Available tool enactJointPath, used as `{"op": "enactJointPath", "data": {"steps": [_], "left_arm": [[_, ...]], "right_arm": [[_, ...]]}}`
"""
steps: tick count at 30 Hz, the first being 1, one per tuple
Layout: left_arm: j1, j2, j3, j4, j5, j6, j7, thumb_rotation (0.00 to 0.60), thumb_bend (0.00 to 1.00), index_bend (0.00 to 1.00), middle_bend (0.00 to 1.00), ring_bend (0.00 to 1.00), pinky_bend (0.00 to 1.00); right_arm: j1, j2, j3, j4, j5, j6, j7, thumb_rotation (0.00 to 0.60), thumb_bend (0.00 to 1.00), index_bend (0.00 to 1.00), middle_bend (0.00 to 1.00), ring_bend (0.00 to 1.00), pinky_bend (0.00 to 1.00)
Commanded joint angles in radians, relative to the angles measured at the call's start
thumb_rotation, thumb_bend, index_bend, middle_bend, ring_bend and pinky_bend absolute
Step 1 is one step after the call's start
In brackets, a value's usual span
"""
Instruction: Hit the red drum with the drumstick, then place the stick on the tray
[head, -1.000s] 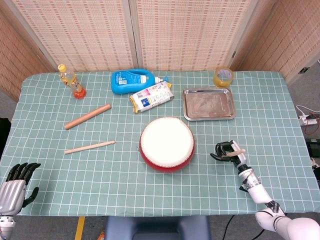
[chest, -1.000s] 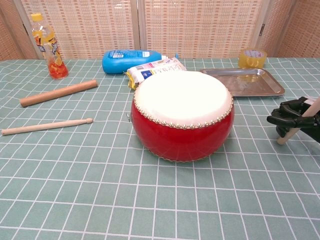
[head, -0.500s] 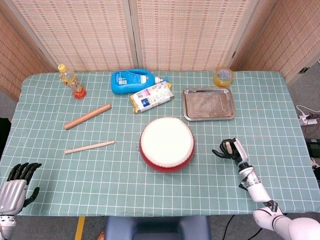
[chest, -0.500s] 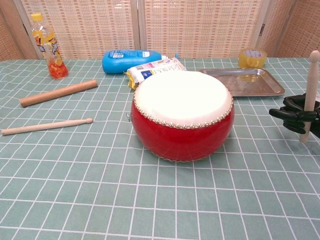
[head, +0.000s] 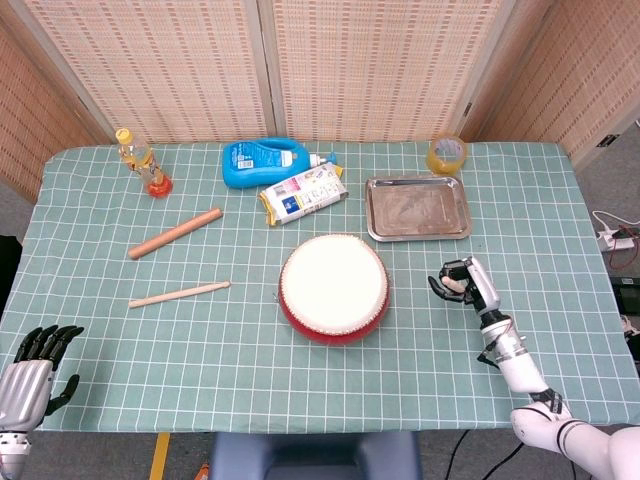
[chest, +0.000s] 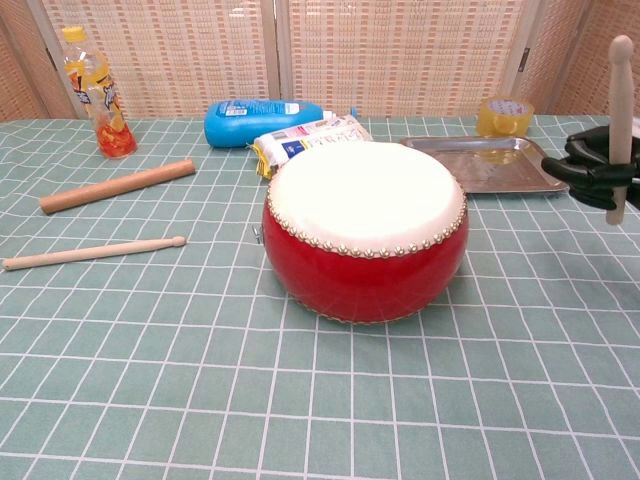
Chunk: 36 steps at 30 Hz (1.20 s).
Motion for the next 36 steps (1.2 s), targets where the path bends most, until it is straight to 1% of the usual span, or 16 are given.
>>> {"op": "enactJointPath", "data": {"steps": [1,2,4,5,8,11,14,16,20,24,29,31,32,34,35,36], "left_arm": [[0.001,0.000,0.001,0.001,0.002,0.002,-0.002,0.600,0.34,0.17,0.14,0.08,0.06],[0.002,0.000,0.001,0.002,0.003,0.004,-0.003,0.600,0.34,0.17,0.14,0.08,0.06],[0.003,0.001,0.002,0.004,0.005,0.007,-0.006,0.600,0.34,0.17,0.14,0.08,0.06],[0.004,0.001,0.002,0.005,0.007,0.010,-0.008,0.600,0.34,0.17,0.14,0.08,0.06],[0.007,0.002,0.003,0.009,0.008,0.014,-0.013,0.600,0.34,0.17,0.14,0.08,0.06],[0.009,0.002,0.004,0.013,0.008,0.016,-0.017,0.600,0.34,0.17,0.14,0.08,0.06],[0.010,0.002,0.004,0.016,0.009,0.018,-0.019,0.600,0.34,0.17,0.14,0.08,0.06],[0.009,0.002,0.003,0.018,0.010,0.019,-0.020,0.600,0.34,0.17,0.14,0.08,0.06],[0.008,0.001,0.003,0.020,0.013,0.018,-0.020,0.600,0.34,0.17,0.14,0.07,0.06],[0.009,-0.001,0.003,0.025,0.010,0.017,-0.025,0.600,0.34,0.17,0.14,0.08,0.06],[0.011,-0.003,0.005,0.032,0.008,0.015,-0.031,0.600,0.34,0.17,0.14,0.08,0.06],[0.011,-0.003,0.006,0.033,0.010,0.016,-0.032,0.600,0.34,0.17,0.14,0.08,0.06],[0.011,-0.003,0.005,0.033,0.012,0.018,-0.033,0.600,0.34,0.17,0.14,0.08,0.06],[0.013,-0.004,0.004,0.034,0.013,0.023,-0.035,0.600,0.34,0.17,0.14,0.08,0.06],[0.013,-0.004,0.005,0.034,0.015,0.024,-0.036,0.600,0.34,0.17,0.14,0.08,0.06],[0.013,-0.004,0.005,0.034,0.015,0.024,-0.036,0.600,0.34,0.17,0.14,0.08,0.06]], "right_arm": [[0.077,0.155,0.084,-0.275,0.057,-0.063,-0.349,0.600,0.62,1.00,1.00,1.00,1.00],[0.094,0.175,0.105,-0.324,0.090,-0.088,-0.451,0.600,0.62,1.00,1.00,1.00,1.00],[0.119,0.184,0.141,-0.376,0.145,-0.105,-0.616,0.600,0.62,1.00,1.00,1.00,1.00],[0.137,0.184,0.159,-0.401,0.184,-0.119,-0.724,0.600,0.62,1.00,1.00,1.00,1.00],[0.183,0.171,0.196,-0.441,0.283,-0.141,-0.966,0.600,0.62,1.00,1.00,1.00,1.00],[0.228,0.139,0.215,-0.439,0.346,-0.124,-1.180,0.600,0.62,1.00,1.00,1.00,1.00],[0.269,0.104,0.216,-0.406,0.379,-0.102,-1.363,0.600,0.62,1.00,1.00,1.00,1.00],[0.291,0.082,0.207,-0.377,0.379,-0.090,-1.455,0.600,0.62,1.00,1.00,1.00,1.00],[0.331,0.032,0.150,-0.293,0.345,-0.082,-1.646,0.600,0.62,1.00,1.00,1.00,1.00],[0.344,-0.007,0.109,-0.226,0.336,-0.084,-1.768,0.600,0.62,1.00,1.00,1.00,1.00],[0.343,-0.009,0.091,-0.202,0.325,-0.073,-1.842,0.600,0.62,1.00,1.00,1.00,1.00],[0.337,-0.006,0.104,-0.218,0.332,-0.061,-1.832,0.600,0.62,1.00,1.00,1.00,1.00],[0.331,-0.004,0.121,-0.236,0.335,-0.044,-1.801,0.600,0.62,1.00,1.00,1.00,1.00],[0.314,-0.006,0.166,-0.279,0.361,-0.018,-1.718,0.600,0.62,1.00,1.00,1.00,1.00],[0.301,-0.003,0.200,-0.319,0.389,-0.014,-1.648,0.600,0.62,1.00,1.00,1.00,1.00],[0.293,0.006,0.220,-0.350,0.407,-0.019,-1.605,0.600,0.62,1.00,1.00,1.00,1.00]]}}
